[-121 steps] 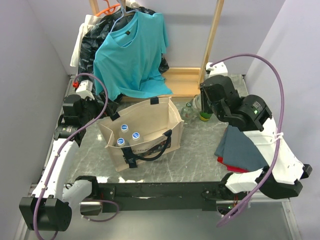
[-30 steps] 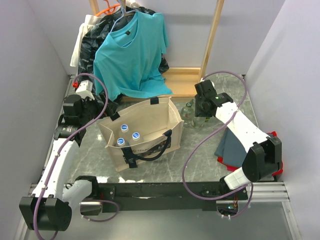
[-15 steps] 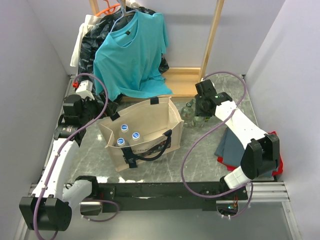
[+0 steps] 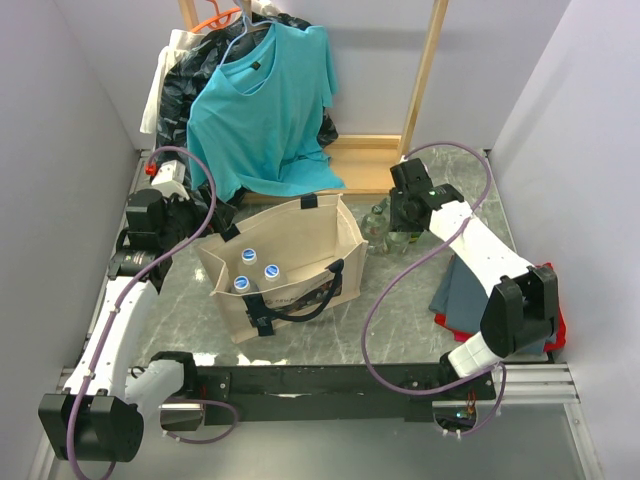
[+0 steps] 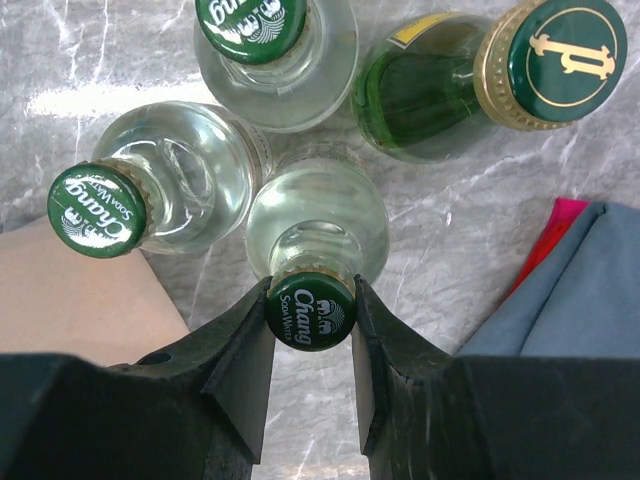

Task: Take the beverage out of the canvas bag
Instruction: Place the drink at the center of the board.

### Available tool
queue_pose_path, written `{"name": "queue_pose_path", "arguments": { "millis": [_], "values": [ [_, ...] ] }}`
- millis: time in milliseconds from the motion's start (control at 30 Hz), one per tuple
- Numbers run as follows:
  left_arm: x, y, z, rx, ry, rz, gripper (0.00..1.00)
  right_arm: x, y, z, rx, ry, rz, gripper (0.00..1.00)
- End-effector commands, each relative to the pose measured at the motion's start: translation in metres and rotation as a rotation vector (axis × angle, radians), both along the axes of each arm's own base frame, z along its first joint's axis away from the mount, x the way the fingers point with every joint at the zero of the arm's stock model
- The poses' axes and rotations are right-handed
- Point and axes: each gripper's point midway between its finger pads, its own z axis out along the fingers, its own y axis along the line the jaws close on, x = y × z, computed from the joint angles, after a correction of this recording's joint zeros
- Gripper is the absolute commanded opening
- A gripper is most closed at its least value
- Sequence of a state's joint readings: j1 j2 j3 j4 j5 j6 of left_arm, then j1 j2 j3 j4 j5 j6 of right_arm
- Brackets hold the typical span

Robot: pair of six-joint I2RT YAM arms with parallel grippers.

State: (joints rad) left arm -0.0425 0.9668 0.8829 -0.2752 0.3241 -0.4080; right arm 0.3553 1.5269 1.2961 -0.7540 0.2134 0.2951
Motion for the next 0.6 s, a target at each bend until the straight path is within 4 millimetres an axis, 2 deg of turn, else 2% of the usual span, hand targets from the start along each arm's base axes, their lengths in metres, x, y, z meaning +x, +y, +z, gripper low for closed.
{"name": "queue_pose_path", "arguments": {
  "millis": [0,67,267,333,500,567],
  "values": [
    [0.0015,0.0005,0.0134,-0.005,-0.036,0.003,0.96,0.0217,0.013,0.0087,0.056,-0.065,0.015,0.08],
    [0.0019,-0.0001,0.0143,-0.007,-0.038,0.0,0.96,0.0217,0.0139,0.0066,0.057,-0.056,0.018,0.11],
    [0.0017,0.0012,0.0126,-0.003,-0.034,0.007,0.96,0.0211,0.0131,0.0022,0.048,-0.04,0.016,0.13],
    [0.0012,0.0007,0.012,-0.005,-0.034,0.005,0.96,0.0207,0.0133,0.0015,0.049,-0.036,0.015,0.18],
    [0.0005,0.0007,0.0135,-0.007,-0.038,0.005,0.96,0.0204,0.011,0.0007,0.045,-0.034,0.005,0.2],
    [0.0004,0.001,0.0134,-0.004,-0.037,0.005,0.96,0.0201,0.0109,-0.0005,0.041,-0.031,0.005,0.29]
  ]
}}
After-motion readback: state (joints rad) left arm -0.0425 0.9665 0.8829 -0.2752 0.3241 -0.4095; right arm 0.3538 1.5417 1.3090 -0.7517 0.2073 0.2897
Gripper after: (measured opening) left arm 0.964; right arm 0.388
